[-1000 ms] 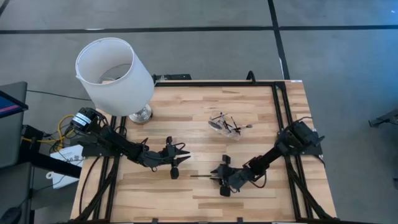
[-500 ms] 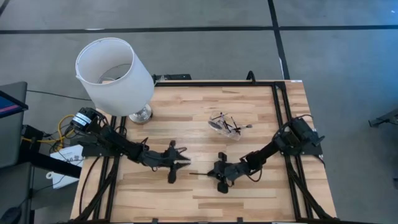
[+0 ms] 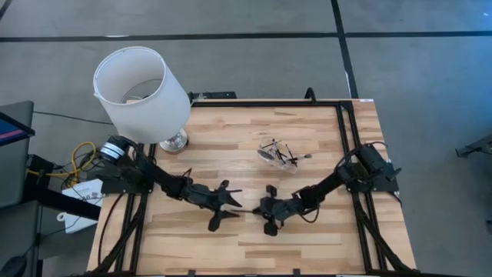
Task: Put items in baskets/containers
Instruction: Put the black eyeshadow brush into the transparent organizer
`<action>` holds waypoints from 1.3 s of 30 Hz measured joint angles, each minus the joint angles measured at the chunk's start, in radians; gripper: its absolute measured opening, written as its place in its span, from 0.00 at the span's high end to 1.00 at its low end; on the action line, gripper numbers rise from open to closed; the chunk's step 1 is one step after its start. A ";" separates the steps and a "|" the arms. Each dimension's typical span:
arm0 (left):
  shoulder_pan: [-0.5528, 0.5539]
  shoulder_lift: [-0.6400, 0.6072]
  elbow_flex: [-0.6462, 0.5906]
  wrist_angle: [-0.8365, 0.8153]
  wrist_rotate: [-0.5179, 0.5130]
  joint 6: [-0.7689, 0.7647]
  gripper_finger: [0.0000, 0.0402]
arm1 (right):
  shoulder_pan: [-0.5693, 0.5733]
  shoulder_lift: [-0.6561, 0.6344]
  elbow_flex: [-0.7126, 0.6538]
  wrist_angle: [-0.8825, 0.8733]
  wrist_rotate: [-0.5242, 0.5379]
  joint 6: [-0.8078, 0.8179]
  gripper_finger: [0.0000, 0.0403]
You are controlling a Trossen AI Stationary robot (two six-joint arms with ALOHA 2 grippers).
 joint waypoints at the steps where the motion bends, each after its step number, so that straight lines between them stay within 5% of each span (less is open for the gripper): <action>1: 0.000 0.026 0.006 -0.002 -0.004 -0.003 0.53 | -0.002 0.000 0.002 0.001 0.000 0.000 0.99; 7: 0.000 0.112 0.020 -0.001 -0.093 -0.028 0.50 | -0.004 0.000 0.002 0.011 0.002 0.000 0.99; 19: 0.002 0.131 0.020 -0.001 -0.081 -0.029 0.59 | -0.003 -0.002 0.002 0.038 0.003 -0.009 0.99; 39: 0.022 0.131 0.020 -0.033 -0.047 -0.096 0.92 | -0.004 -0.003 0.003 0.068 0.015 -0.034 0.99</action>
